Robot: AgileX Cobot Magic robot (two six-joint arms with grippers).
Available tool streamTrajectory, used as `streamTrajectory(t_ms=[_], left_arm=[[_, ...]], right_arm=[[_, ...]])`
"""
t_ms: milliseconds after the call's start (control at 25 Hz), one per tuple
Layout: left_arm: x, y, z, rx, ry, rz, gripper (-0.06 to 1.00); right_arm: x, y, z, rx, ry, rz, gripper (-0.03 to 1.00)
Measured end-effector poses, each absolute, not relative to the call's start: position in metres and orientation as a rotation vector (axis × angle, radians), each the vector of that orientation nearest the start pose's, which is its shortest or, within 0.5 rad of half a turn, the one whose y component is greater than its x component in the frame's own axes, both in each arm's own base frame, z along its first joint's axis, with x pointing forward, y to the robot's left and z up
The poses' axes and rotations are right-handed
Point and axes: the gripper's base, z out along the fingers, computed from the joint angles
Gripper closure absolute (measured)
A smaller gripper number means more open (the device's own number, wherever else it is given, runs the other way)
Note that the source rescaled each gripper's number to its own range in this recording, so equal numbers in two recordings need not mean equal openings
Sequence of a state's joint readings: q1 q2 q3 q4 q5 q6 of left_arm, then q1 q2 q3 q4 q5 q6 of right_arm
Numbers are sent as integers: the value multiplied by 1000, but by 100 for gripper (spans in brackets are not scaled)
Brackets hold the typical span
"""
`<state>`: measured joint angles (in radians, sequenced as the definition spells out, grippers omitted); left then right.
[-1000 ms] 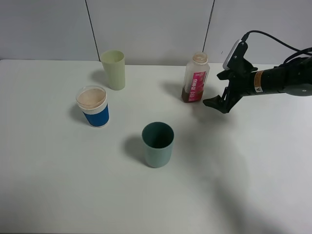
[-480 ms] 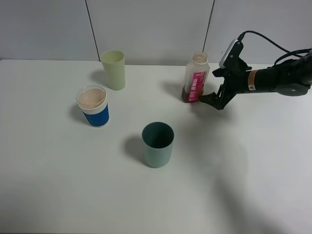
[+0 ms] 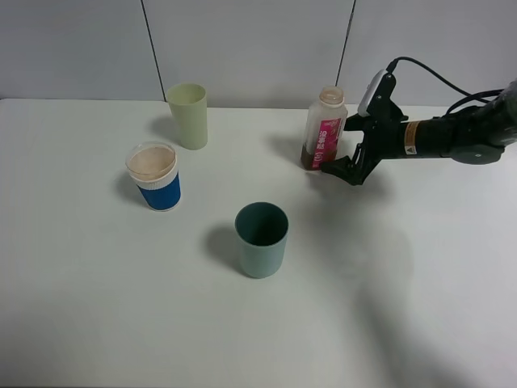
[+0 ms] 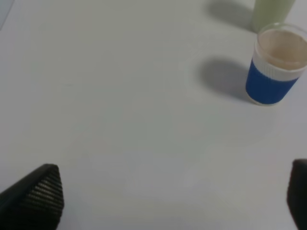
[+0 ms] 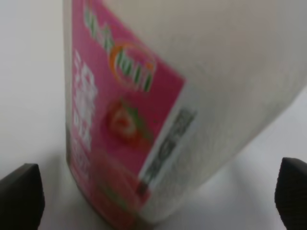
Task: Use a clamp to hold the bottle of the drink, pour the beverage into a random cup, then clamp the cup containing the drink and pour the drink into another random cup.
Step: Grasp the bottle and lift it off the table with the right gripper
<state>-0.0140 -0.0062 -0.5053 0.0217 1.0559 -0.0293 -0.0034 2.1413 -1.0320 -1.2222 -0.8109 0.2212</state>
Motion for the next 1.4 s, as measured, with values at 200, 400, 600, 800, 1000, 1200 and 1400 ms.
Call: streamTrajectory(t_ms=[200,400,600,800,1000,1200,1400], left_arm=[[-6,2,279,-17,2028,-1,17],[-6,2,279,-17,2028,-1,17],[-6,2,279,-17,2028,-1,17],[-6,2,279,-17,2028,-1,17],[-6,2,279,-17,2028,-1,17],[-6,2,279,-17,2028,-1,17],[-6,2,279,-17,2028,-1,17]], right_arm=[[396,64,99,-1148,1647,367,-1],[397,66,94,-1117,1648,426,-1],[401,68,86,-1106,1627,476,0],[408,75,83,-1115,1594,494,2],[409,85,83,-1109,1568,550,5],[405,93,75,-1121,1587,593,12],[405,95,74,-1128,1585,597,37]])
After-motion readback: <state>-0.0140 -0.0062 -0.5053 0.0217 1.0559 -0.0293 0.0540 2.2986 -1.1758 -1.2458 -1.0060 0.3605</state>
